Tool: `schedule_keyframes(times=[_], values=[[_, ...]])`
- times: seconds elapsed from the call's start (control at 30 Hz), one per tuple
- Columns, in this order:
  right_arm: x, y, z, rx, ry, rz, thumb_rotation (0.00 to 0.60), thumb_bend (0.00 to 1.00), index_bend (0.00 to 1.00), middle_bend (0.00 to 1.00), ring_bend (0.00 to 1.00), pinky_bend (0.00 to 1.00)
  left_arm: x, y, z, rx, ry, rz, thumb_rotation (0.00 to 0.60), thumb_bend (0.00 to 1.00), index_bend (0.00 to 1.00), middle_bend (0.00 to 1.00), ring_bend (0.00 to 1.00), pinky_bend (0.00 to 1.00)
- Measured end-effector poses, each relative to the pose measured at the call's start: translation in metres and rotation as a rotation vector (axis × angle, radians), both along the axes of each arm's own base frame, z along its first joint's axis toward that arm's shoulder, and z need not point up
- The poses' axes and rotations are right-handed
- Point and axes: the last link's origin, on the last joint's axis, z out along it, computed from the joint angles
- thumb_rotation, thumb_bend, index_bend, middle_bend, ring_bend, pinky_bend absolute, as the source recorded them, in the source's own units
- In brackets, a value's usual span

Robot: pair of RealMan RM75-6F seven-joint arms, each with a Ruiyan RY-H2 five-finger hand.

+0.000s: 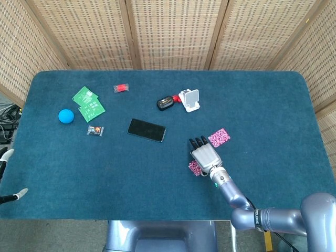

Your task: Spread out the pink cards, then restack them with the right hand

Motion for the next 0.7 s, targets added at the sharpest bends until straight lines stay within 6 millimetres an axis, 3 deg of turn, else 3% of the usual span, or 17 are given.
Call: schedule_keyframes(times=[0.4, 0.7], values=[[0.004, 0.0, 0.006, 0.005, -0.024, -0.011, 0.6, 0.22, 0.36, 0.0, 0.03, 0.08, 0.0, 0.0, 0.001, 0.003, -0.002, 0.0, 0.6, 0.0, 0.0, 0.0, 0.0, 0.0], [0.017, -0.021, 0.041, -0.063, -0.013, 0.064, 0.6, 0.22, 0.38, 0.0, 0.02, 0.04, -0.002, 0.001, 0.001, 0.009, 0.008, 0.007, 0.6, 0.0, 0.0, 0.0, 0.0, 0.0]])
